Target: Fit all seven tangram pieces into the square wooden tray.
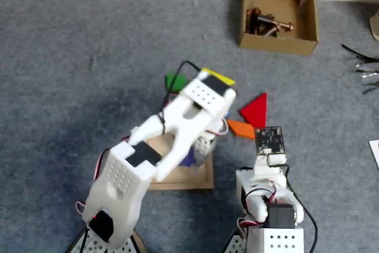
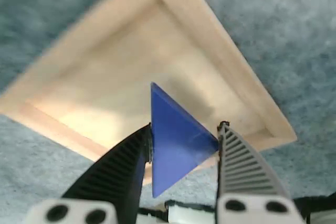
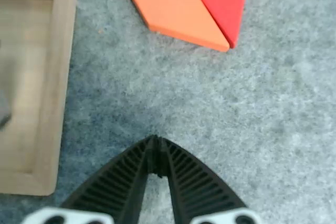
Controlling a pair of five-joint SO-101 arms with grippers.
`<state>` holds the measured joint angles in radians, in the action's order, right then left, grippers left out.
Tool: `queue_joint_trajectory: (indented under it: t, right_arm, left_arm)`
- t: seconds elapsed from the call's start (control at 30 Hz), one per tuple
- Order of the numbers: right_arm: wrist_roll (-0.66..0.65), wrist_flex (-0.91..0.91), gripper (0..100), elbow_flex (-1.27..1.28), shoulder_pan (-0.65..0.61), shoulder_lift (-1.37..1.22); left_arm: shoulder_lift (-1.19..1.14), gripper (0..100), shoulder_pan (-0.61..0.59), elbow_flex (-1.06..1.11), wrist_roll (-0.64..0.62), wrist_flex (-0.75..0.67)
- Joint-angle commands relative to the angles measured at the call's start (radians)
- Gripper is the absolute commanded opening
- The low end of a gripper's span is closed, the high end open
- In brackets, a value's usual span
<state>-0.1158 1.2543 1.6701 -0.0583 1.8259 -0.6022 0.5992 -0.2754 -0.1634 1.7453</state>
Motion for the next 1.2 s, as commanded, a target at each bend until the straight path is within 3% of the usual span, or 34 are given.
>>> queue_joint_trajectory:
  t: [0.0, 0.73, 0.97, 1.17]
  right_arm:
    - [0.005, -0.007, 0.5, 0.122, -0.007, 0.013]
    - [0.005, -0.007, 0.5, 0.122, -0.007, 0.013]
    - [0.005, -0.007, 0.5, 0.122, -0.007, 0.013]
    - [0.005, -0.007, 0.5, 0.122, -0.007, 0.013]
  left_arm:
    - [0.079, 0, 0.031, -0.004, -0.043, 0.008]
    - [0.084, 0, 0.067, 0.027, -0.040, 0.012]
    - [0.222, 0, 0.065, 0.099, -0.038, 0.003]
    - [0.412, 0, 0.070, 0.325, -0.038, -0.183]
